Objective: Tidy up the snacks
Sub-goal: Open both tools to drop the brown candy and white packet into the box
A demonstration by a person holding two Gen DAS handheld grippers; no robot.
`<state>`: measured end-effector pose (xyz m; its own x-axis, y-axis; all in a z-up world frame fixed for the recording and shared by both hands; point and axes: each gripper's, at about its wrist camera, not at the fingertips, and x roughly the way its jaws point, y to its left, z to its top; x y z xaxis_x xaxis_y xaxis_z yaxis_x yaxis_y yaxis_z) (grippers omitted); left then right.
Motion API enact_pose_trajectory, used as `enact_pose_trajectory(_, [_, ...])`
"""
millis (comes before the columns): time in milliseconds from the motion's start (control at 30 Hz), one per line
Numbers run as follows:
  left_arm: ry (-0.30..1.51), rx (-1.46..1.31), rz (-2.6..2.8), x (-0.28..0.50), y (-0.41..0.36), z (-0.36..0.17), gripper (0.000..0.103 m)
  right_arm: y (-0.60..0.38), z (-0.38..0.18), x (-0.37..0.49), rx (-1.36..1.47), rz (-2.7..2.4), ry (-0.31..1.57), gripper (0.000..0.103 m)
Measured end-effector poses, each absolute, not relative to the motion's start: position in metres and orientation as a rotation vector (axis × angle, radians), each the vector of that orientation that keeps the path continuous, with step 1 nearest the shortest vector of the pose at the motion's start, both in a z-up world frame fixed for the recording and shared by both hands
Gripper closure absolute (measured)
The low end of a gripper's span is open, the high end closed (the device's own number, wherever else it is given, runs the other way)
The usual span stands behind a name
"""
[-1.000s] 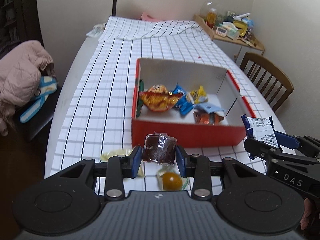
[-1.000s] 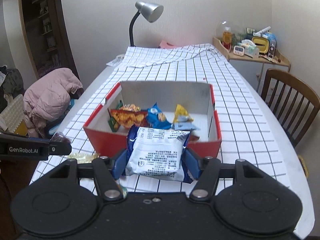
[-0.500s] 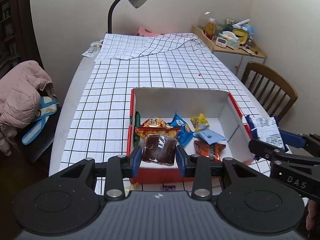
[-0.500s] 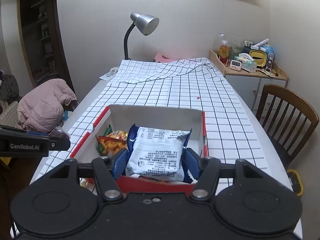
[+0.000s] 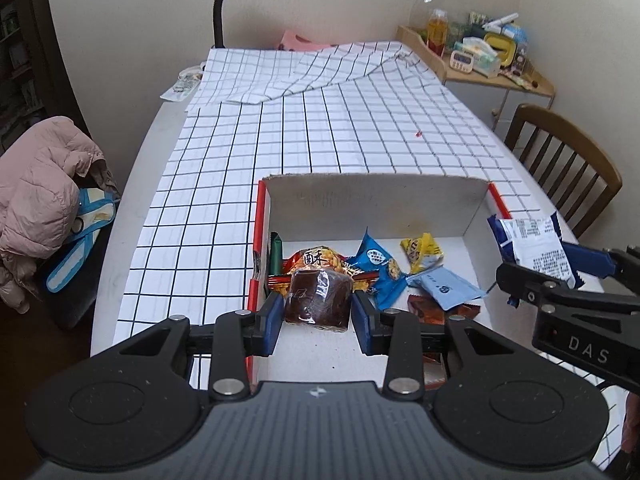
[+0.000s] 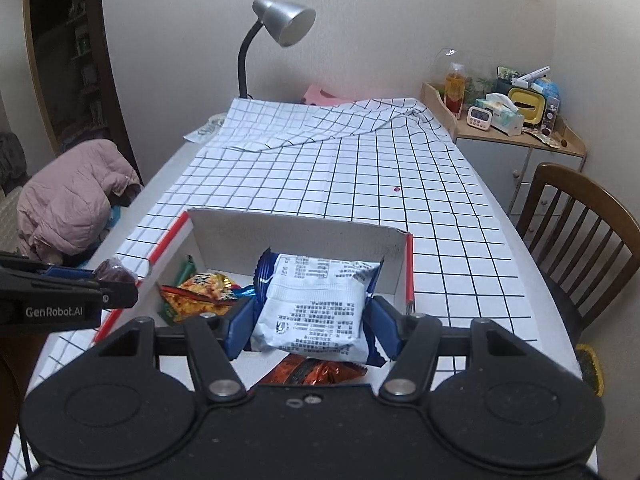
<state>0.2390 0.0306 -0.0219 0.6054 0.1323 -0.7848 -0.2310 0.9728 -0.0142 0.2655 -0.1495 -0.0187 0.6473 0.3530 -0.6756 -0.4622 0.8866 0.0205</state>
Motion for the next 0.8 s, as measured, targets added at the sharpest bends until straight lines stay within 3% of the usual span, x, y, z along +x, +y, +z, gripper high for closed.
enact_pose_trajectory(800, [1.113,-0.064,0.192,0.297,0.026,-0.091,0.067,-0.116,-0.09,0.319,-0.296,0.519,0.953,0.042])
